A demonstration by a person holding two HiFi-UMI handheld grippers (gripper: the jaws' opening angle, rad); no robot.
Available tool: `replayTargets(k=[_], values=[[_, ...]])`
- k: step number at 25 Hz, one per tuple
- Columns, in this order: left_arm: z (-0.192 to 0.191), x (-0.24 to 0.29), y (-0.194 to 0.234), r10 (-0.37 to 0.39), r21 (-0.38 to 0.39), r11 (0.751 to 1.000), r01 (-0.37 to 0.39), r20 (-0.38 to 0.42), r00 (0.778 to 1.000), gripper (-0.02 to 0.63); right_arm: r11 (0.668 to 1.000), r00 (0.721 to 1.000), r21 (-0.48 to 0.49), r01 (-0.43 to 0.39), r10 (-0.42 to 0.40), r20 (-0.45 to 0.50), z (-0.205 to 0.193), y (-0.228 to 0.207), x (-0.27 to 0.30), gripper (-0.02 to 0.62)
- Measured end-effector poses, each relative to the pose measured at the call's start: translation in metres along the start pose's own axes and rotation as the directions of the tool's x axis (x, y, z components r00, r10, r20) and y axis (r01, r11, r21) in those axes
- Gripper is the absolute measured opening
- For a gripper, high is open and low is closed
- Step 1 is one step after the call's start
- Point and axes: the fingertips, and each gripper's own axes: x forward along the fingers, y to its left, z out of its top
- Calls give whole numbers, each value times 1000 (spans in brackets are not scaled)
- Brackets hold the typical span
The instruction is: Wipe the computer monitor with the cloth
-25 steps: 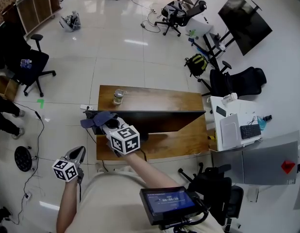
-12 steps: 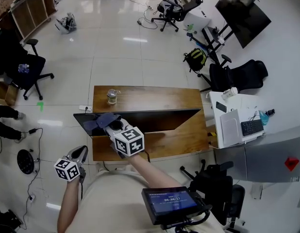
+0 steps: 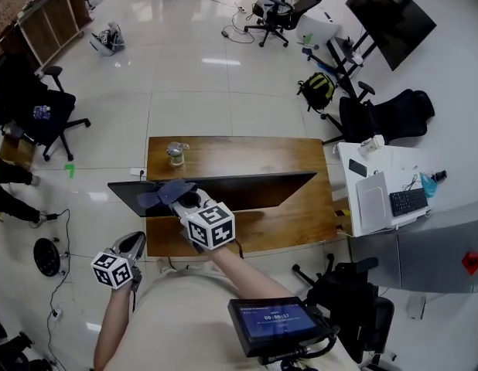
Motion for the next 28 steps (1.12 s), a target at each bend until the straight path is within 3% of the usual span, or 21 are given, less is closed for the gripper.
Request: replayTargets(k=[17,28], values=[[-6,35,-47,15,-1,1000,-15,22,1000,-8,1000,1000,-19,-1,1,3,9,-45,-51,95],[-20,70,-83,8,-21,1000,-7,46,999,-8,996,1000,-82,24,-25,-19,8,-86,-90,94]])
